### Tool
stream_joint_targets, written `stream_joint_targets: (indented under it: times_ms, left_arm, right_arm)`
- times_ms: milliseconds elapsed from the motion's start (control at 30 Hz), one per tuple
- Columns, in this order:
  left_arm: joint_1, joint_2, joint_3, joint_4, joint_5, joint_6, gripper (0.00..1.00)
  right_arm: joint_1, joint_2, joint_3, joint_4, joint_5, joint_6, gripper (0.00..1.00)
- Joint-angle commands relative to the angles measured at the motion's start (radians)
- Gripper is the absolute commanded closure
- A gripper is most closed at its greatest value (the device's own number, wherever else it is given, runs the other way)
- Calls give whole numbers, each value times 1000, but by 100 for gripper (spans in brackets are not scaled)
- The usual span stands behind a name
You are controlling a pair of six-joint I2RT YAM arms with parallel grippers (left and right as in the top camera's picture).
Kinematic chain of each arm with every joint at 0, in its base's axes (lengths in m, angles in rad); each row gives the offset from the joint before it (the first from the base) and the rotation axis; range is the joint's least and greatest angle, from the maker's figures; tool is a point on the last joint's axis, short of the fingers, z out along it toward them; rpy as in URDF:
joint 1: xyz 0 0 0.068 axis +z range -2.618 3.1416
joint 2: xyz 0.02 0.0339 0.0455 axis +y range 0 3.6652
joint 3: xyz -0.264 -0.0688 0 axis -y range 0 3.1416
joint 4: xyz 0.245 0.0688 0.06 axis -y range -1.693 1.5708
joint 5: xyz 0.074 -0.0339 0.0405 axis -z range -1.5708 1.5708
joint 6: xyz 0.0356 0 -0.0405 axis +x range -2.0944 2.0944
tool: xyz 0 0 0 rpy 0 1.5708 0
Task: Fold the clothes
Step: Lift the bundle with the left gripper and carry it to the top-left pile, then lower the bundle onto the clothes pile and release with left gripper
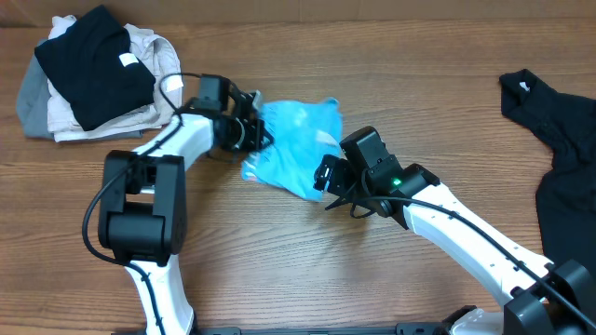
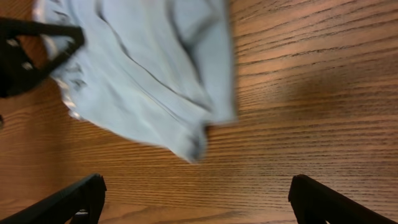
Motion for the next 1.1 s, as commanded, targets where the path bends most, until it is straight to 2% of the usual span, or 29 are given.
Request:
stream_joint_targets:
  times_ms: [0, 267, 433, 800, 1067]
  left_arm:
    - [65, 50, 33, 35, -226, 84, 96]
    - [146, 50, 188, 56, -282, 135, 96]
    - [174, 50, 352, -43, -317, 198, 96]
    - [216, 50, 698, -229, -488, 251, 96]
    - [313, 50, 794, -289, -530, 251, 94]
  right_arm:
    - [9, -3, -4, 4, 25, -8, 2]
    - [12, -3, -4, -3, 39, -11, 2]
    - [12, -3, -4, -3, 48, -11, 2]
    - [12, -3, -4, -3, 51, -11, 2]
    - [12, -3, -4, -3, 51, -11, 2]
